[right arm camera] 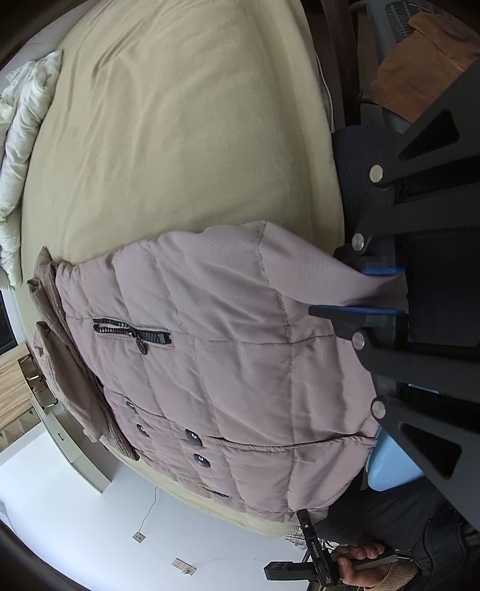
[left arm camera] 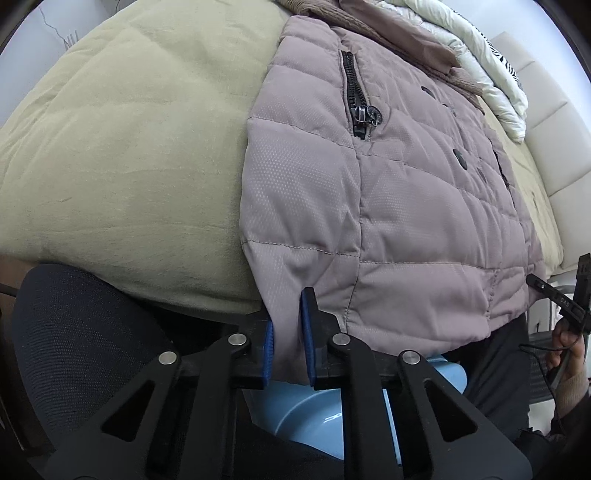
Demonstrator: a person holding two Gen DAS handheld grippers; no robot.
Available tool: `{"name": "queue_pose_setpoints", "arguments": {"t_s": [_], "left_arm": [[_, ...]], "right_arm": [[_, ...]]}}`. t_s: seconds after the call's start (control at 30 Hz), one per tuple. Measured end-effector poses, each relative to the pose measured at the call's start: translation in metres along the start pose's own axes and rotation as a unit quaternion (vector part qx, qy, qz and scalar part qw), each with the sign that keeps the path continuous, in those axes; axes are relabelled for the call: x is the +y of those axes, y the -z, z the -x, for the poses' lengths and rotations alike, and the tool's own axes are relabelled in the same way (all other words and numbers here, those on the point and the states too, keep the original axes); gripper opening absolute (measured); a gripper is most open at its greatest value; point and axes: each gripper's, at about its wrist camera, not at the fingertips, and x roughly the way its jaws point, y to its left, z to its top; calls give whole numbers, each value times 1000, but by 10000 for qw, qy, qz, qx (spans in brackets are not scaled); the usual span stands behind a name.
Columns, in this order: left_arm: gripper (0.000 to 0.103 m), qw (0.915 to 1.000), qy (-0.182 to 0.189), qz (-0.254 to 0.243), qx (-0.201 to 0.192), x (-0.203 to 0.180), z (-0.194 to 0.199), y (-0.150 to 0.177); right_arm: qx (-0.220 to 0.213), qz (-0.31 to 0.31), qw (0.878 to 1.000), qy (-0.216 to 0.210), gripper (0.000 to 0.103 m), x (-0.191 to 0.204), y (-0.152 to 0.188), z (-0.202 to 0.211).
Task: Fold large clothes
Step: 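Grasp the coat hem with the left gripper while the right gripper grasps it too, then lift the held hem and fold it up over the coat toward the hood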
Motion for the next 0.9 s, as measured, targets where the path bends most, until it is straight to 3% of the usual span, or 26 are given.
{"name": "queue_pose_setpoints", "arguments": {"t_s": [0.17,0.63,0.83,0.9], "left_arm": [[10,10000,-28,-46,-27,0,4,1],[10,9981,415,407,221,20,-11,1],[2,9993,300,198,-105,8,1,3],[2,9984,412,327,-185,10,9,1]], "right_arm": [[-73,57,9999,116,13,4,0,4],[-152,-119,9993,327,13,9,3,8],[-264,-192,9986,423,12,14,1,17],[-382,-219,9985,335,11,16,-1,25]]}}
